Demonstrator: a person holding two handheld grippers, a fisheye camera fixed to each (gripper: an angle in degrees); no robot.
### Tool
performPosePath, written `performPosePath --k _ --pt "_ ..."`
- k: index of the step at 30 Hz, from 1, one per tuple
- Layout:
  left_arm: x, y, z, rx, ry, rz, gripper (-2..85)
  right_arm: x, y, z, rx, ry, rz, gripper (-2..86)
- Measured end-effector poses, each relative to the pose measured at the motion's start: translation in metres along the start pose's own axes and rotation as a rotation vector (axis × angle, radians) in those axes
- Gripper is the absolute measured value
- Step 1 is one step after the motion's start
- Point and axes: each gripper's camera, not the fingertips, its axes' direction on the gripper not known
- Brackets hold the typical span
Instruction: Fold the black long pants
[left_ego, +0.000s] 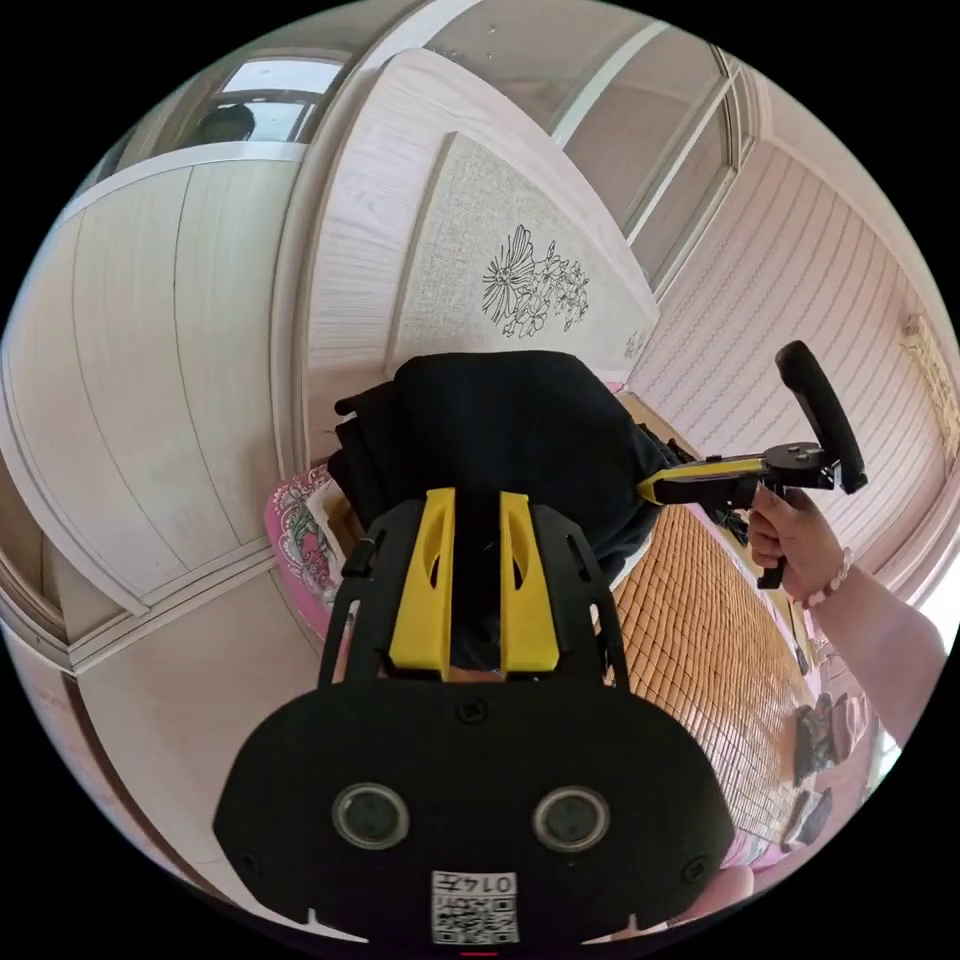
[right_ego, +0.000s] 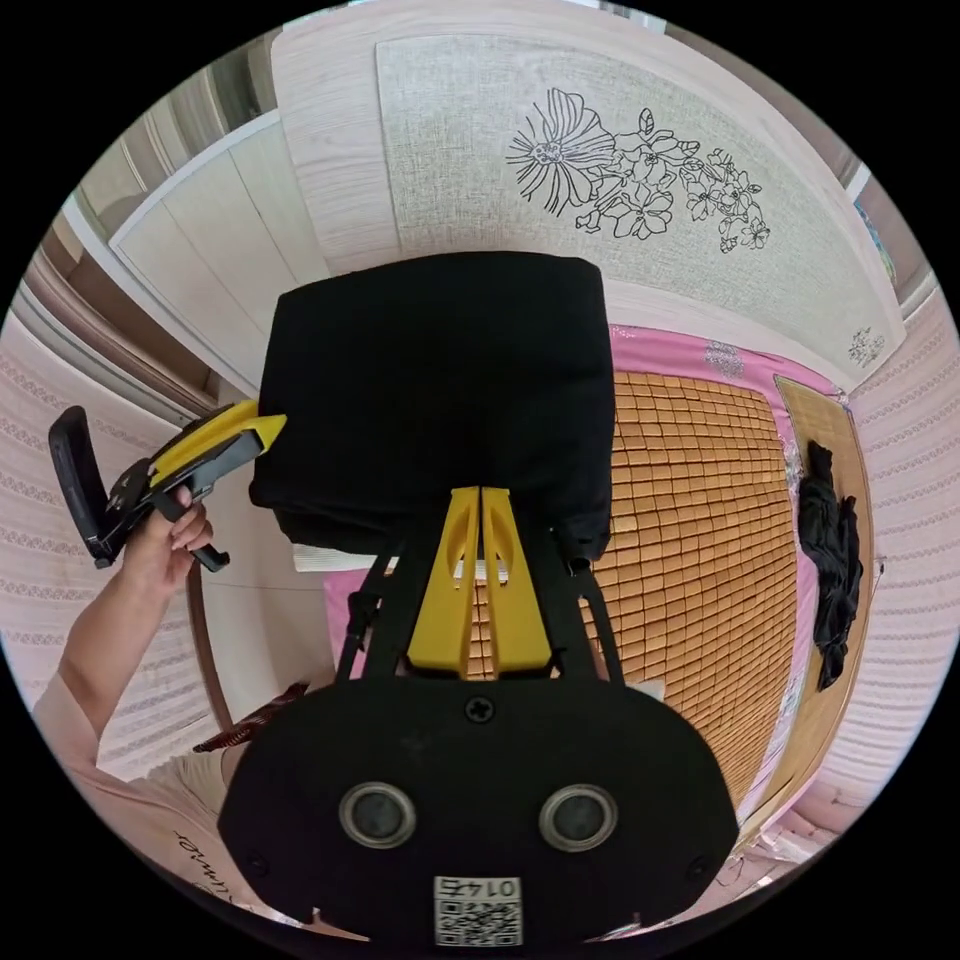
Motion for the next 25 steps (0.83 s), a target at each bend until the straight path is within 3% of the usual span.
performPosePath --k 4,9,13,17,25 --pt "0.02 0.044 -0.043 0.086 -0.011 0.094 7.1 0.017 0.055 -0.031 0.109 -0.085 -0.011 -0.9" --pt "0.103 0.189 -0.136 0.071 -0.111 0.513 5.1 0.037 0.235 -0.058 0.116 -0.155 0.08 -0.9" --pt "0.158 0.309 -0.189 0.088 -0.028 0.696 4.2 0.045 0.474 -0.085 0.089 -0.181 0.475 -0.8" --pt "0.239 0.397 -0.21 0.044 0.124 0.827 5.2 0.009 0.714 -0.148 0.188 -0.124 0.944 -0.2" --pt "0.491 0.541 -0.219 0.014 0.604 1.275 8.1 -0.117 1.007 -0.233 0.511 0.154 1.487 0.4"
